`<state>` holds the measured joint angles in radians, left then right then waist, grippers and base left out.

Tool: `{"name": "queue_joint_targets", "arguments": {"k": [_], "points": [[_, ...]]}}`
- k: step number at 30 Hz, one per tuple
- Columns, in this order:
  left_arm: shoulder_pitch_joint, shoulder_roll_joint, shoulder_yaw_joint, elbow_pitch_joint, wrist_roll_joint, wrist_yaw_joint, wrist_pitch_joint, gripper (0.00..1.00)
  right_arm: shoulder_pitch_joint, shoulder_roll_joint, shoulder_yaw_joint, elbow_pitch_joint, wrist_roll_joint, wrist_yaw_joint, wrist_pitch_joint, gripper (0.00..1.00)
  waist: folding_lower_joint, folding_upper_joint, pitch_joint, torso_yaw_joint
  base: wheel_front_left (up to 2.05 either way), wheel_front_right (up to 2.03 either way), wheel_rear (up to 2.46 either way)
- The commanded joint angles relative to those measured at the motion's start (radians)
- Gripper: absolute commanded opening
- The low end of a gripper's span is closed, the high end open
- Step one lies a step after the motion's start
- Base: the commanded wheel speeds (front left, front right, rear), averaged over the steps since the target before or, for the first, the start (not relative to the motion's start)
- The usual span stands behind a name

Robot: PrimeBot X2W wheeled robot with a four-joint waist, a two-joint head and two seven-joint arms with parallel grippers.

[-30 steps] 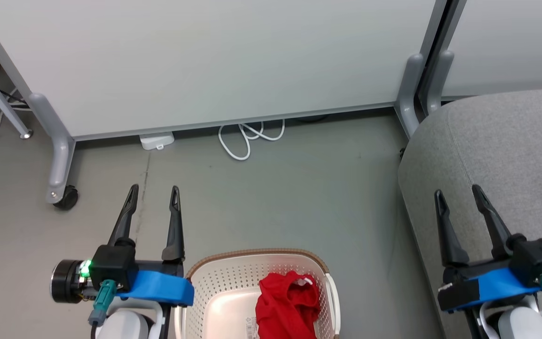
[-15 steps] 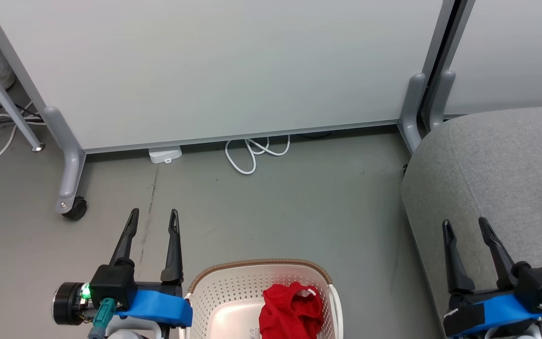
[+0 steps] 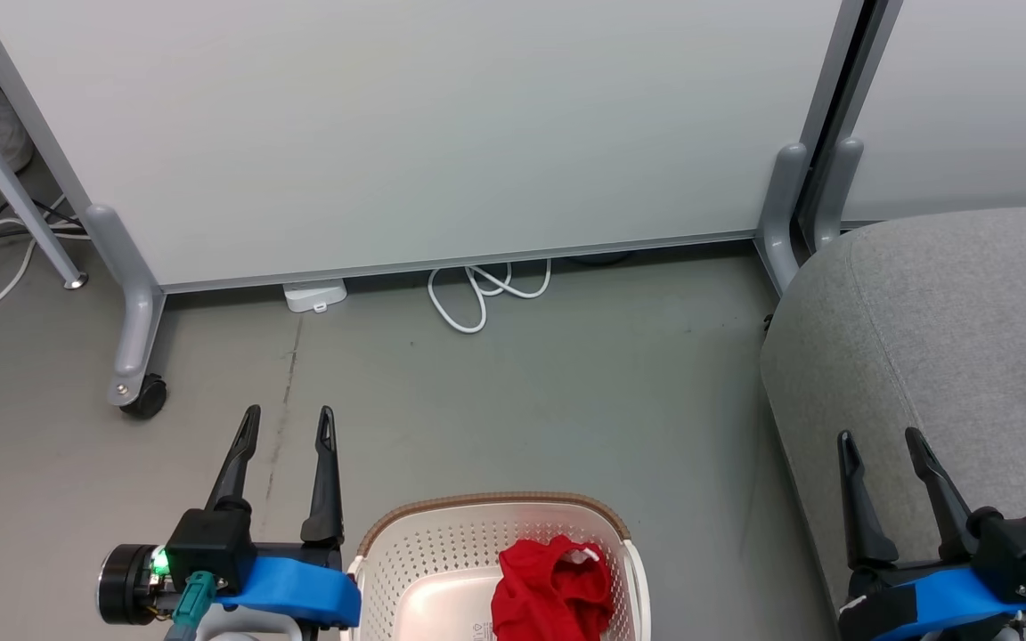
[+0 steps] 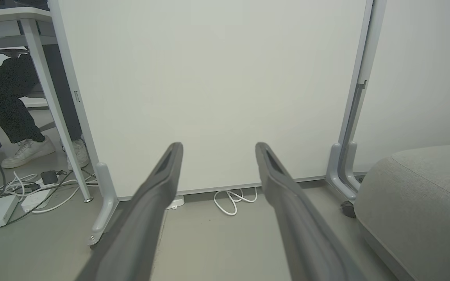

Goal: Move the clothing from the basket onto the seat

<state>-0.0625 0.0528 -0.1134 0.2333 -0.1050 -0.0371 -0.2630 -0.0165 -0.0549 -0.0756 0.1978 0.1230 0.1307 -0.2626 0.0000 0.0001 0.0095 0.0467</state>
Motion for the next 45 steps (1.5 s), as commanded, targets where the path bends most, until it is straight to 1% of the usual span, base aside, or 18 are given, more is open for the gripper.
{"name": "queue_joint_targets", "arguments": {"k": [1,10,15,19,31,32,39,45], "points": [[0.006,-0.002,0.003,0.003,0.004,-0.005,-0.003,1.00,0.008,0.004,0.000,0.002,0.006,0.000,-0.004,1.00,0.0000,-0.0001,0.002,0.000,0.00,0.00,0.00],[-0.034,-0.003,-0.012,0.023,0.009,-0.018,-0.003,1.00,-0.018,0.005,0.005,0.001,0.009,0.000,-0.004,1.00,0.0000,-0.0001,0.026,-0.006,0.00,0.00,0.00],[-0.089,-0.003,-0.046,0.060,0.010,-0.034,-0.003,1.00,-0.048,0.005,0.012,-0.007,0.012,0.000,-0.004,1.00,0.0000,-0.0001,0.072,-0.020,0.00,0.00,0.00],[-0.155,-0.003,-0.079,0.112,0.018,-0.048,-0.003,1.00,-0.088,0.005,0.018,-0.016,0.012,0.000,-0.004,1.00,0.0000,-0.0001,0.133,-0.037,0.00,0.00,0.00],[-0.345,0.006,-0.179,0.355,0.062,-0.085,-0.003,1.00,-0.230,-0.021,0.037,-0.041,0.014,0.000,-0.004,1.00,0.0000,-0.0001,0.326,-0.118,0.00,0.00,0.00],[-0.345,0.006,-0.179,0.355,0.062,-0.085,-0.003,1.00,-0.230,-0.021,0.037,-0.041,0.014,0.000,-0.004,1.00,0.0000,-0.0001,0.326,-0.118,0.00,0.00,0.00],[-0.440,0.019,-0.248,0.517,0.064,-0.094,-0.003,1.00,-0.270,-0.023,0.032,-0.053,0.015,0.000,-0.004,1.00,0.0000,-0.0001,0.403,-0.144,0.00,0.00,0.00],[-0.508,0.022,-0.317,0.637,0.050,-0.095,-0.003,1.00,-0.302,-0.029,0.038,-0.064,0.015,0.000,-0.004,1.00,0.0000,-0.0001,0.469,-0.153,0.00,0.00,0.00]]}}
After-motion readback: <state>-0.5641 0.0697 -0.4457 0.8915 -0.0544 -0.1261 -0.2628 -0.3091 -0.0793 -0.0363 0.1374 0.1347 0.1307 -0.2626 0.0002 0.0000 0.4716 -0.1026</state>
